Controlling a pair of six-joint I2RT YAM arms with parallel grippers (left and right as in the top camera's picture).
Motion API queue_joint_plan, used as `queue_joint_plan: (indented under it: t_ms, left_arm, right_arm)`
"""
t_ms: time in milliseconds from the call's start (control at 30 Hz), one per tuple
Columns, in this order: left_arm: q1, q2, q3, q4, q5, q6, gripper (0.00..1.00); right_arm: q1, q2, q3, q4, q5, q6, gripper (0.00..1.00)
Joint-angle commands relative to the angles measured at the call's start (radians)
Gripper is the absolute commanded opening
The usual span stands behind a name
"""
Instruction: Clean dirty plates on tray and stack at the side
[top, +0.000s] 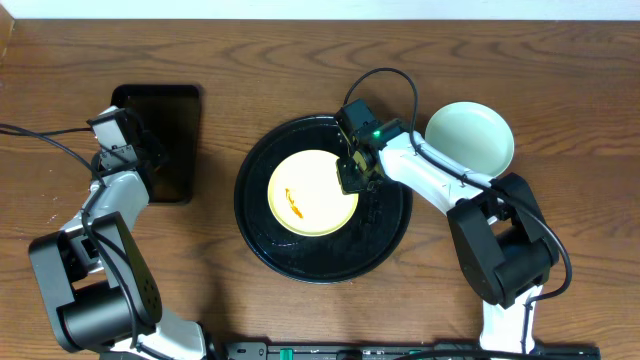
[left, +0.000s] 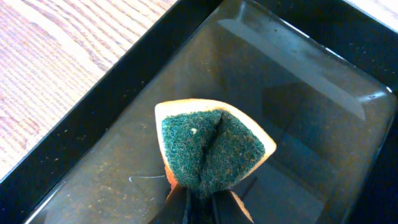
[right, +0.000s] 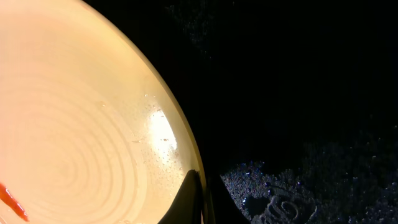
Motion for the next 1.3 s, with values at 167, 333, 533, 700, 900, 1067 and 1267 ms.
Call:
queue_joint_plan:
  t_ms: [167,333,533,700,900,1067,1267]
  left_arm:
    - [0.003,0.150,0.016,0.065,0.035,0.001,0.08]
    - [0.006,0.174,0.016,0.107,0.037,0.000,0.08]
    - [0.013,0.140,0.021,0.116,0.108,-0.040,0.08]
    - [0.013,0.060,0.021,0.115,0.108,-0.040,0.07]
    - [0.013,0.009,0.021,0.114,0.108,-0.040,0.08]
    - [0.013,0.053,0.021,0.112,0.107,-0.039,0.08]
    - [0.015,0.152,0.021,0.115,0.103,-0.032,0.08]
  right_arm:
    - [0.006,0.008,-0.003,-0.019,0.040,0.015,0.01]
    - [0.006,0.008,-0.003,-0.023,0.040,0.016,0.01]
    - [0.006,0.008,-0.003,-0.023,0.040,0.016,0.01]
    - [0.006,0.008,-0.003,-0.023,0.040,0.015,0.01]
    - [0.006,0.008,-0.003,-0.019,0.040,0.015,0.01]
    - [0.006,0.008,-0.003,-0.019,0.040,0.015,0.01]
    - [0.006,0.008,-0.003,-0.019,0.040,0.015,0.01]
